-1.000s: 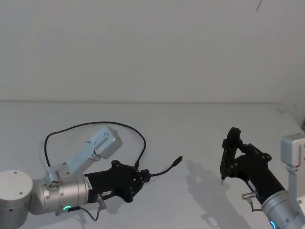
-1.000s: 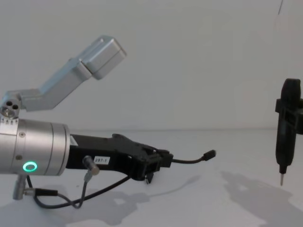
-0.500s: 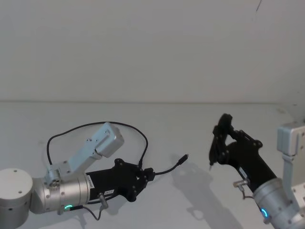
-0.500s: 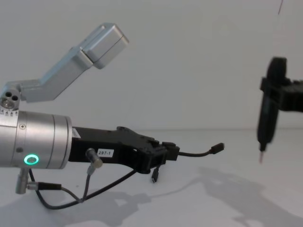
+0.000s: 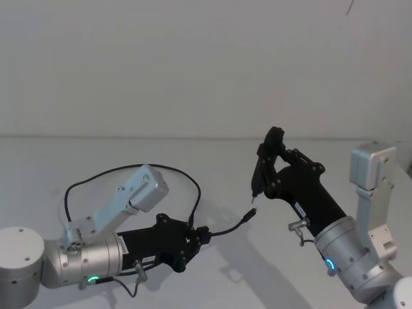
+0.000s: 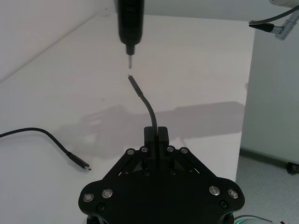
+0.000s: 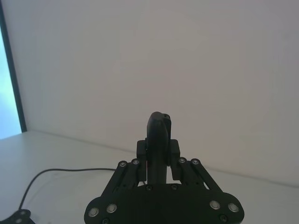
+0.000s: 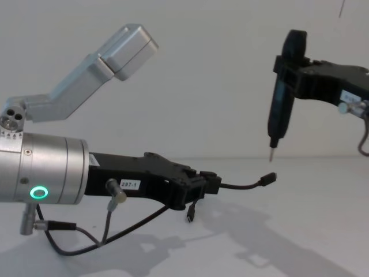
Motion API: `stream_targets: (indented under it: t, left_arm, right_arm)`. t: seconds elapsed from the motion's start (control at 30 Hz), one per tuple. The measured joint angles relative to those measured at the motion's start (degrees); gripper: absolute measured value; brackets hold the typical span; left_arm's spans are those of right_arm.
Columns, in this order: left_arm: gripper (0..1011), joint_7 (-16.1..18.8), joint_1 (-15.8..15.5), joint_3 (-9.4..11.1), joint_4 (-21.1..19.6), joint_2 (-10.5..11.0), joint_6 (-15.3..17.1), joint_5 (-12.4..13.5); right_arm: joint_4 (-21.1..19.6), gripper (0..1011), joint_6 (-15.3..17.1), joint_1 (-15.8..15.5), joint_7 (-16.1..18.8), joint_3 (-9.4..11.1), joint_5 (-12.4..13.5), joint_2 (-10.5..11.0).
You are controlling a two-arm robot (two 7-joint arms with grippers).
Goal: Pick up the data cable with the one hand.
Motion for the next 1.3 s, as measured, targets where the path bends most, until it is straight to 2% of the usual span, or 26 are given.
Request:
stream_targets:
  t: [0.37,0.8,1.3]
  left_arm:
    - [42,-0.05,0.0,0.0,-0.13,0.05,0.0,-0.07]
    - [42,-0.05,0.0,0.0,-0.21,0.05,0.0,-0.1]
    - [42,-0.04,0.0,0.0,-0.22,0.05,0.0,-0.1]
  right_arm:
    - [1.54,279,-1.34,1.08,1.86,-0.4,-0.29,-0.59]
    - [3.29,279,-2.09,0.89,3.29,0.45,-0.62,-0.29]
    - [6.41,279,-2.98,1.98,4.22,1.38,-0.8,-1.19]
